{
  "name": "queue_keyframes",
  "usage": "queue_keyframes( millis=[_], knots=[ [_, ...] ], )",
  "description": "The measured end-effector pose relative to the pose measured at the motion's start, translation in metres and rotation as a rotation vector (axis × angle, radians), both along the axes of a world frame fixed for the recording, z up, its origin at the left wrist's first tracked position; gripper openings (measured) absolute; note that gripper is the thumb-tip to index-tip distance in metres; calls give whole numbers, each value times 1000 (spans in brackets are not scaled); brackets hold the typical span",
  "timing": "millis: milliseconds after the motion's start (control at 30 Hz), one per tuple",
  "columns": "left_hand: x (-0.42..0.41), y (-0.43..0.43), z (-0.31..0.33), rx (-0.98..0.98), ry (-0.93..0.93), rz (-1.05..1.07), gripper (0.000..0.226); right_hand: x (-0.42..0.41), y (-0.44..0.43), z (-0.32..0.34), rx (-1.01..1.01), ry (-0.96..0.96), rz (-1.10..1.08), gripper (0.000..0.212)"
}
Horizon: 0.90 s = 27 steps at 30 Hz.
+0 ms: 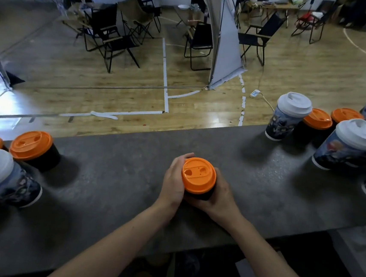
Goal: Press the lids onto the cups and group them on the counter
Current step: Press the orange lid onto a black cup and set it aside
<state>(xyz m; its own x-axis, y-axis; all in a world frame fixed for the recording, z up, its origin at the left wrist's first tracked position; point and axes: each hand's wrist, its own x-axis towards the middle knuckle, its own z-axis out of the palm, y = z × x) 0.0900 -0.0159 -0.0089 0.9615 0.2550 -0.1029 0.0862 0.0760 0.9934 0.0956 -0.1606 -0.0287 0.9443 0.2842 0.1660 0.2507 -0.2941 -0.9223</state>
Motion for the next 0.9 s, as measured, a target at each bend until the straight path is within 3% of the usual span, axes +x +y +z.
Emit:
queue_keyframes(
  millis=[167, 233, 333, 500, 700, 833, 900],
  knots=[
    [14, 17, 14, 29, 63, -239, 43, 3, -3, -4, -29, 7, 31, 87],
    [11, 12, 9, 87, 1, -168, 50, 1, -1, -4, -24, 2, 16, 89],
    [4, 0, 4, 8, 11, 10, 52, 1, 0, -1, -42, -3, -24, 82],
    [11, 10, 17, -14, 114, -151, 49, 2, -2, -3, -63, -16, -5, 79],
    [-1, 1, 11, 33, 88, -22, 50, 1, -4, -7, -23, -2, 20, 90],
    [6, 13, 22, 8, 151, -232, 53, 2, -6, -8, -43, 20, 60, 90],
    [7, 12, 21, 35, 123, -204, 53, 2, -5, -8, -52, 17, 55, 91]
  ],
)
